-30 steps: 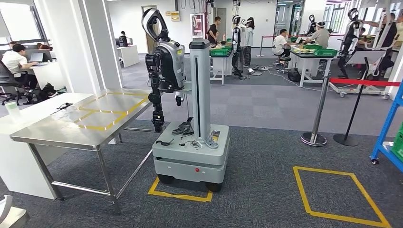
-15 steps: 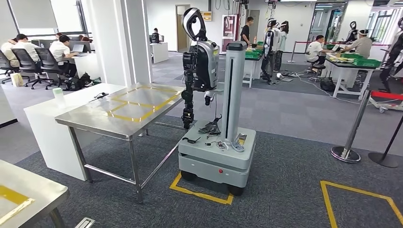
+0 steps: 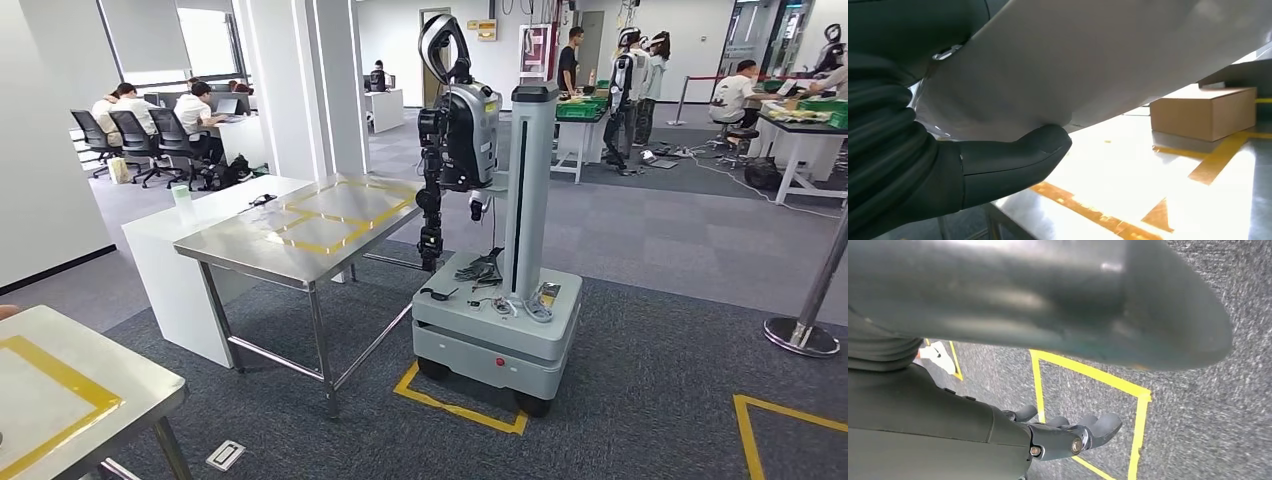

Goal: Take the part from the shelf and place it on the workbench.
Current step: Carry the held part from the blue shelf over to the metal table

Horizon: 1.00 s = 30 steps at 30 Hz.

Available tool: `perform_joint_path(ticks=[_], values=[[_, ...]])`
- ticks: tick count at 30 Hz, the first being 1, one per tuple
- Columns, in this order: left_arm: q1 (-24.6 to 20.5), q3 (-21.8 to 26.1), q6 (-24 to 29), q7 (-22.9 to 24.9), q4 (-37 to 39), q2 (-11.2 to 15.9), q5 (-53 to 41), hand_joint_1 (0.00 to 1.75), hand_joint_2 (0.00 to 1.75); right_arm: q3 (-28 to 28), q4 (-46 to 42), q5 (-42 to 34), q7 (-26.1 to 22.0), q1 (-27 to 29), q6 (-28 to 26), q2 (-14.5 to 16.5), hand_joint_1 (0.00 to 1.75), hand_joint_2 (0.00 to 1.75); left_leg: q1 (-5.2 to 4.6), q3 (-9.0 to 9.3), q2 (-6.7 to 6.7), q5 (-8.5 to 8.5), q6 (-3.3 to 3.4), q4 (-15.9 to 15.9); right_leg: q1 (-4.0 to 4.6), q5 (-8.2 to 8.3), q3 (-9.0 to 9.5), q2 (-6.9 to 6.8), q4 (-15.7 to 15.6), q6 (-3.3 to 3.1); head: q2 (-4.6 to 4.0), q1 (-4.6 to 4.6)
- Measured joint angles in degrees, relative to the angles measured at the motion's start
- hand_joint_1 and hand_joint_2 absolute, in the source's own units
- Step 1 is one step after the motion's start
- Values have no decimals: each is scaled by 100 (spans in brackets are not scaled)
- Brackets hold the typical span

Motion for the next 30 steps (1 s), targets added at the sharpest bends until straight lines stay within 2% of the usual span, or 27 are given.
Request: perform_joint_path(ticks=[1, 4, 5, 6, 10, 16, 19, 21, 23, 25, 27, 28, 29, 30], values=[[4, 0, -2, -1, 9, -5, 0, 175, 175, 0, 0, -1, -3, 1, 9, 4, 0, 0, 0, 69, 6, 92, 2, -89, 2, -3, -4, -32, 11, 1, 0, 0], [-11, 1, -10, -40, 18, 5, 6, 175, 175, 0, 0, -8, -41, -8, 112, 15, 0, 0, -21, 672, 95, 500, 48, -1159, 17, -29, -18, -118, 71, 40, 0, 1], [-17, 2, -13, -71, 18, 13, 9, 175, 175, 0, 0, -9, -51, -15, 147, 16, 0, 0, -38, 804, 117, 552, 81, -1404, 29, -34, -28, -141, 89, 65, 0, 1], [-20, 2, -14, -107, 18, 20, 12, 175, 175, 0, 0, -7, -50, -20, 165, 18, 0, 0, -47, 852, 126, 551, 110, -1505, 46, -43, -42, -152, 102, 73, 0, 1], [-16, 19, -65, -260, 20, 34, 30, 175, 175, 4, 0, 33, -17, -28, 173, 35, 0, 0, -56, 841, 88, 591, 156, -1517, 74, -11, -58, -158, 85, -53, 0, 2], [-72, 44, -247, -295, 20, 35, -83, 175, 175, 26, 0, 110, -4, -33, 213, 44, 0, 0, -67, 819, 106, 605, 206, -1511, 64, 62, -51, -141, 19, 77, 0, 2], [-130, 45, -283, -292, 19, 35, -164, 175, 175, 35, 0, 142, -14, -33, 219, 55, 0, 0, -74, 810, 111, 610, 214, -1508, 45, 75, -56, -137, 14, 122, 0, 1], [-156, 45, -300, -300, 19, 51, -192, 175, 175, 45, 0, 162, -29, -35, 222, 77, 0, 0, -92, 779, 108, 604, 258, -1504, 28, 92, -47, -145, -9, 179, 0, 0], [-176, 46, -316, -315, 18, 89, -197, 175, 175, 67, 0, 197, -44, -41, 227, 96, 0, 0, -76, 809, 111, 636, 329, -1578, 24, 85, -39, -121, -9, 253, 0, 1], [-200, 60, -321, -337, 15, 114, -180, 175, 175, 101, 0, 229, -45, -39, 231, 99, 0, 0, -27, 875, 114, 703, 377, -1682, 11, -131, -169, -5, 307, 294, 0, 3], [-200, 80, -321, -364, 15, 115, -164, 175, 175, 133, 0, 242, -39, -29, 240, 102, 0, 0, -5, 869, 103, 732, 392, -1704, -38, -511, -493, 93, 1015, 334, 0, 3], [-190, 86, -321, -376, 16, 115, -162, 175, 175, 146, 0, 243, -37, -26, 243, 102, 0, 0, 5, 854, 89, 734, 382, -1697, -67, -645, -654, 105, 1349, 358, 0, 4], [-180, 88, -321, -380, 18, 114, -162, 175, 175, 154, 0, 245, -37, -24, 245, 102, 0, 0, 21, 841, 73, 732, 362, -1684, -96, -681, -746, 108, 1531, 384, 0, 3], [-175, 89, -321, -380, 18, 114, -162, 175, 175, 160, 0, 247, -37, -23, 245, 102, 0, 0, 47, 829, 52, 724, 327, -1663, -127, -605, -729, 109, 1496, 413, 0, 4]])
